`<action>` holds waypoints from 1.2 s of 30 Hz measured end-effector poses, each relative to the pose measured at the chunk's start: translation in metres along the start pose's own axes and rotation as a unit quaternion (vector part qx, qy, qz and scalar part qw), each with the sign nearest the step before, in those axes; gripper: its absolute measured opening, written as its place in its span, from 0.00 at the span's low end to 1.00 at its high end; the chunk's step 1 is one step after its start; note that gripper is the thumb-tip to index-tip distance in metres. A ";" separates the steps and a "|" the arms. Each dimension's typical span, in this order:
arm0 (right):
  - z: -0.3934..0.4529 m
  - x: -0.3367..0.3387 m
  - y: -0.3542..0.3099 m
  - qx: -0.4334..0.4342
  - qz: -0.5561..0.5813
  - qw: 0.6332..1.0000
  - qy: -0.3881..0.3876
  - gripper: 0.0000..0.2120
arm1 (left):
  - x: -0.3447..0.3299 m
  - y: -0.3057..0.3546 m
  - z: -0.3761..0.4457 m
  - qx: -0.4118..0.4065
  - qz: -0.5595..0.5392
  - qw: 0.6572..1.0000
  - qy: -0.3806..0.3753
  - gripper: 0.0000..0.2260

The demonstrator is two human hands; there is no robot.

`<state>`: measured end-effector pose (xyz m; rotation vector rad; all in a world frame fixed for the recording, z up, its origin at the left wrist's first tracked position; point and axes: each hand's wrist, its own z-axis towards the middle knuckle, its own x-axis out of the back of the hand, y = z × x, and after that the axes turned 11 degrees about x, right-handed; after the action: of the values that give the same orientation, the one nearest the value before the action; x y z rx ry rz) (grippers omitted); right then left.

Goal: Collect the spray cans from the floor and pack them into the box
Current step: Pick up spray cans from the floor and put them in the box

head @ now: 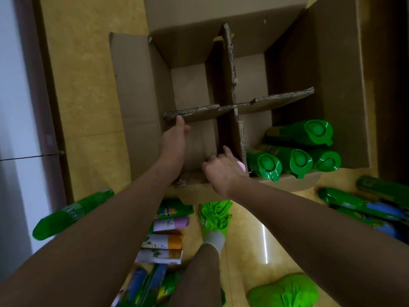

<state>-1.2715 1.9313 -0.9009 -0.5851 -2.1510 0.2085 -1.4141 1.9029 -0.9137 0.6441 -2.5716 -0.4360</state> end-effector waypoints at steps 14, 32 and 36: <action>-0.034 -0.013 -0.014 -0.060 0.051 0.987 0.139 0.22 | -0.027 0.009 -0.035 -0.051 0.131 0.990 0.011 0.25; -0.241 -0.065 0.034 -0.315 0.161 0.845 0.401 0.20 | -0.184 0.011 -0.201 -0.347 0.273 0.894 -0.078 0.17; -0.303 -0.111 0.049 -0.409 0.178 0.803 0.396 0.22 | -0.234 -0.013 -0.231 -0.417 0.362 0.827 -0.105 0.20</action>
<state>-0.9580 1.9023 -0.8136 -1.2949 -1.1997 -0.7038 -1.1108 1.9669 -0.8038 -0.6979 -2.2224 -1.2633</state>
